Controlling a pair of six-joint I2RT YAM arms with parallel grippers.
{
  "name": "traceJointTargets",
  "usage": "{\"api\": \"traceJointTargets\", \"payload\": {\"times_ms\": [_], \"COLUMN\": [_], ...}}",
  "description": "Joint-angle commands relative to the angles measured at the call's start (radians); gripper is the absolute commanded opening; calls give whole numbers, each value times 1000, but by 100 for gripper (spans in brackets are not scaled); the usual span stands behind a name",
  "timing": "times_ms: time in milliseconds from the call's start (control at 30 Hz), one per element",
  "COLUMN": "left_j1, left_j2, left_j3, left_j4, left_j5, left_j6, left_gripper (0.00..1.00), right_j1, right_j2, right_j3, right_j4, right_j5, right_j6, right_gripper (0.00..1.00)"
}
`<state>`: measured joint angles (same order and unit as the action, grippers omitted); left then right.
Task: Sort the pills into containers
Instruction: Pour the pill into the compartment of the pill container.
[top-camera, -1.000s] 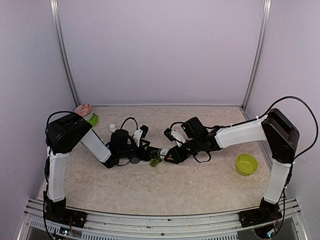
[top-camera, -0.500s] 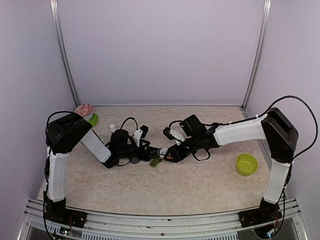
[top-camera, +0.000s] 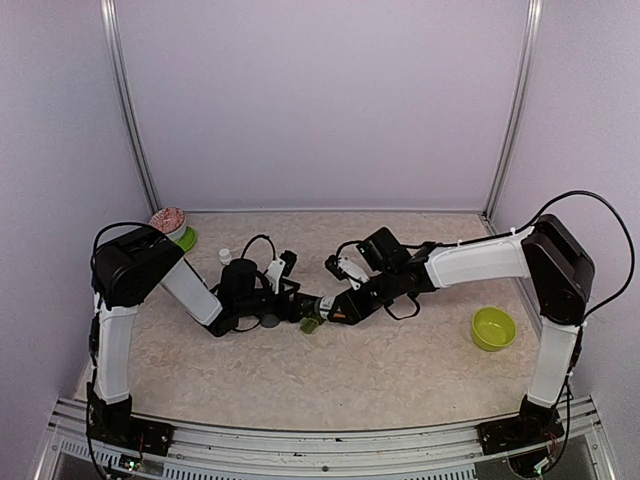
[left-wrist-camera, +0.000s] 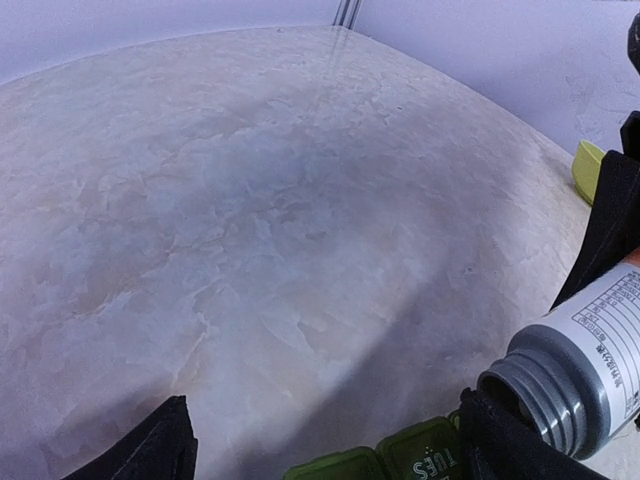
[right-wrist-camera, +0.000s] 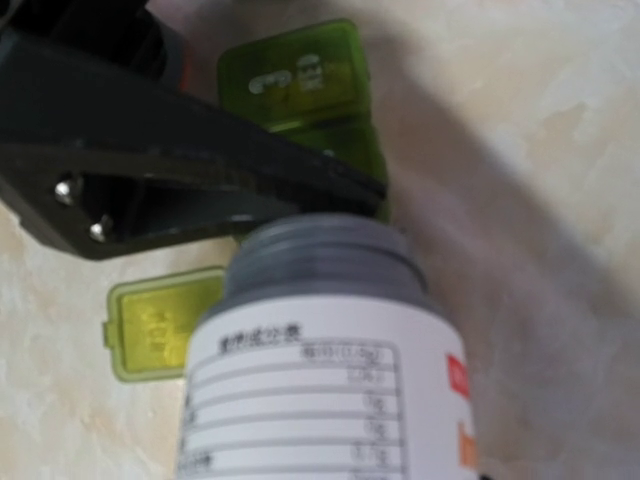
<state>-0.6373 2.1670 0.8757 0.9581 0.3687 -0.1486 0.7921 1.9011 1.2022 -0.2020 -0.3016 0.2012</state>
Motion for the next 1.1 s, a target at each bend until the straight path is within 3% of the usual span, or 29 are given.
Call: {"api": "traceJointTargets", "payload": {"times_ms": [0, 1067], "left_j1": [0, -14], "left_j2": [10, -1], "left_j3": [-23, -49], "left_j4": [-39, -11], "left_j5": [11, -5], "left_j6": [-8, -9], "left_gripper": [88, 92], "right_j1": [11, 16], "right_j2": [0, -11], "right_j3": [39, 59], "right_j4": [-28, -51], "right_j5": [-7, -24], "right_j6": [-9, -7], "right_gripper": [20, 21]}}
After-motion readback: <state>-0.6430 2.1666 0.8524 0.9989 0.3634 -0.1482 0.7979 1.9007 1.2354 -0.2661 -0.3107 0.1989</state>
